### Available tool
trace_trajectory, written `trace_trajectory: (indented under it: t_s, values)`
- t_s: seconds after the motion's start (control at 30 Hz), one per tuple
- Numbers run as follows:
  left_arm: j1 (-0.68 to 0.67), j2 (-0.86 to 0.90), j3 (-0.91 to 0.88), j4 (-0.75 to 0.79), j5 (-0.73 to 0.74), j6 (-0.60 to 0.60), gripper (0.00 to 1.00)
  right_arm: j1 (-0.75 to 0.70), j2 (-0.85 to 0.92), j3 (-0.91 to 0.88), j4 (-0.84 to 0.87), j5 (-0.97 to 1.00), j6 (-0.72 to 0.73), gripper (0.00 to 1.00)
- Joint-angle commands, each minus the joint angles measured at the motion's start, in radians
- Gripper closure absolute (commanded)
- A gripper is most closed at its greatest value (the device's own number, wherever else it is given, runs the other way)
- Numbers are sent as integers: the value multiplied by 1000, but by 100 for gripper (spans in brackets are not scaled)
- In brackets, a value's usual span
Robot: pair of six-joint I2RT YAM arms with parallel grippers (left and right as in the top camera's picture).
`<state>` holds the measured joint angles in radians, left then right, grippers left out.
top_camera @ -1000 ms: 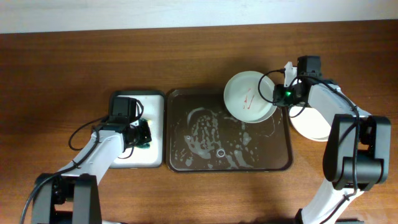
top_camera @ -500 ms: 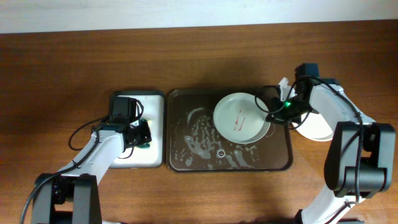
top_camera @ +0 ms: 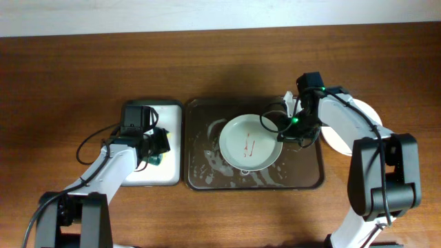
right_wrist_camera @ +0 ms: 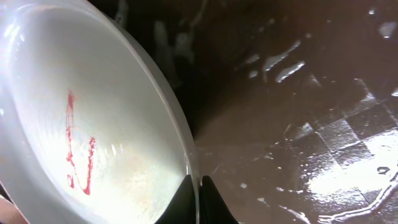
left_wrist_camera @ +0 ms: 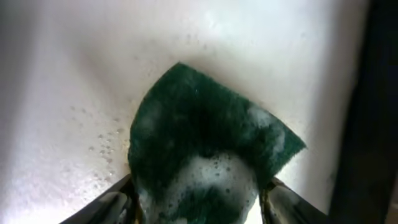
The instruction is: Clean dirty plates on tray and stack at the side
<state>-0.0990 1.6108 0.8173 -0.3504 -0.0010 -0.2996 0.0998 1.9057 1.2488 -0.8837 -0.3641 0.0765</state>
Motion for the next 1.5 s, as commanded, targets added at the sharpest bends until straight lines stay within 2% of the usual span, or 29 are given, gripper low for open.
trace_trajectory:
  t_s: [0.0, 0.13, 0.2, 0.3, 0.37, 0.4, 0.43, 0.63, 0.93, 1.47]
  values:
    - [-1, 10, 18, 20, -7, 1, 42, 11, -15, -5, 1, 10, 10, 96]
    - [-2, 11, 18, -33, -6, 1, 51, 11, -15, -5, 1, 10, 10, 96]
    - [-2, 11, 14, -60, -7, 1, 52, 11, -15, -5, 1, 10, 10, 96]
    - [-2, 11, -1, -70, -6, 1, 62, 11, -15, -5, 1, 10, 10, 96]
    - [-2, 11, -6, -69, -6, 1, 82, 11, -15, -5, 1, 10, 10, 96]
    - [-2, 11, -6, -69, -6, 1, 95, 11, -15, -5, 1, 10, 10, 96]
    - [-2, 11, -6, -68, -6, 1, 100, 11, -15, -5, 1, 10, 10, 96]
    - [-2, -14, 31, -87, -2, 1, 100, 11, -15, -5, -2, 10, 10, 96]
    - [-2, -210, 88, -99, 10, 2, 100, 11, -15, -5, -2, 10, 10, 96]
    - [-3, -248, 88, -23, 8, 107, 100, 11, -15, -5, -2, 10, 10, 96]
